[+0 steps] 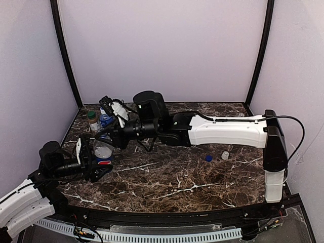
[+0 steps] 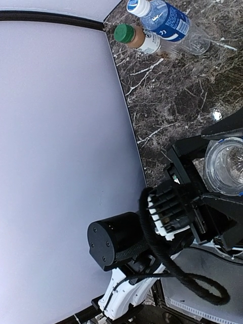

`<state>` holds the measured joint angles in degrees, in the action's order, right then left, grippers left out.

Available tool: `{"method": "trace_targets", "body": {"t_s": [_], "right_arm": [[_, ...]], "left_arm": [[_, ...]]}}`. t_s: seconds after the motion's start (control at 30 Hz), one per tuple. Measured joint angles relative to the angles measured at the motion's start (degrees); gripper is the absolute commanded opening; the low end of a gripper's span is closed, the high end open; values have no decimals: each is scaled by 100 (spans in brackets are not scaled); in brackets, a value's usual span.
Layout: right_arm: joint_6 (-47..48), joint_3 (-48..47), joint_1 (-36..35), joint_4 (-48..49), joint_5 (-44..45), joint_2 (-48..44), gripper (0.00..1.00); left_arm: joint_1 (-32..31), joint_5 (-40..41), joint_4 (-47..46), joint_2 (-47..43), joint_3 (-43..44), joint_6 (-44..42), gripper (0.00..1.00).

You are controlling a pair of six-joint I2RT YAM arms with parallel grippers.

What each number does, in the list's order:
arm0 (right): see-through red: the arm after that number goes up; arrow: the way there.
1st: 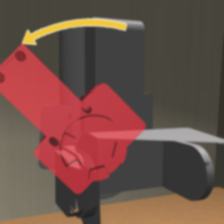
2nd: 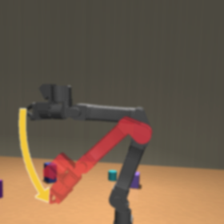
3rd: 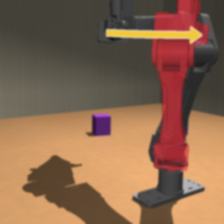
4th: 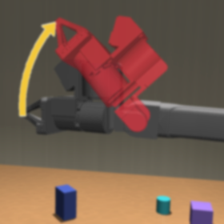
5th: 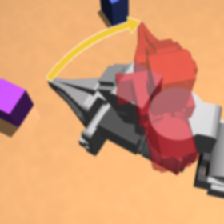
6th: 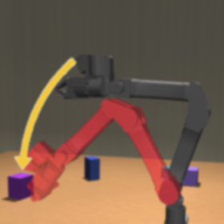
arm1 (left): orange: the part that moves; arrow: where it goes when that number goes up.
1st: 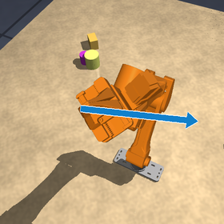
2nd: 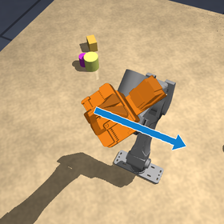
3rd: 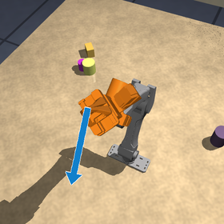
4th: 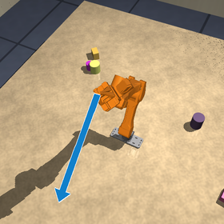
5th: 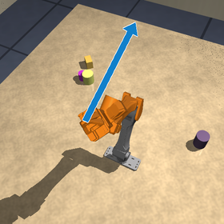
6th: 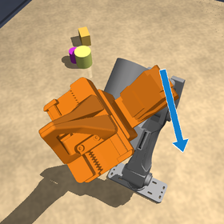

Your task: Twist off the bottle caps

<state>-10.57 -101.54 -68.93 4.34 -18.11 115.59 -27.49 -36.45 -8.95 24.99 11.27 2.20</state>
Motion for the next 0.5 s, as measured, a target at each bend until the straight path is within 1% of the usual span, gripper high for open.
{"method": "trace_targets", "body": {"t_s": [0.23, 0.37, 0.5], "right_arm": [[177, 264, 55, -256, 501, -221, 0], [332, 610, 221, -586, 1346, -697, 0], [501, 1250, 702, -767, 2424, -1478, 0]], "left_arm": [[0, 33, -74, -37, 0, 68, 99], [0, 98, -81, -39, 0, 68, 99], [2, 136, -83, -57, 0, 68, 99]]}}
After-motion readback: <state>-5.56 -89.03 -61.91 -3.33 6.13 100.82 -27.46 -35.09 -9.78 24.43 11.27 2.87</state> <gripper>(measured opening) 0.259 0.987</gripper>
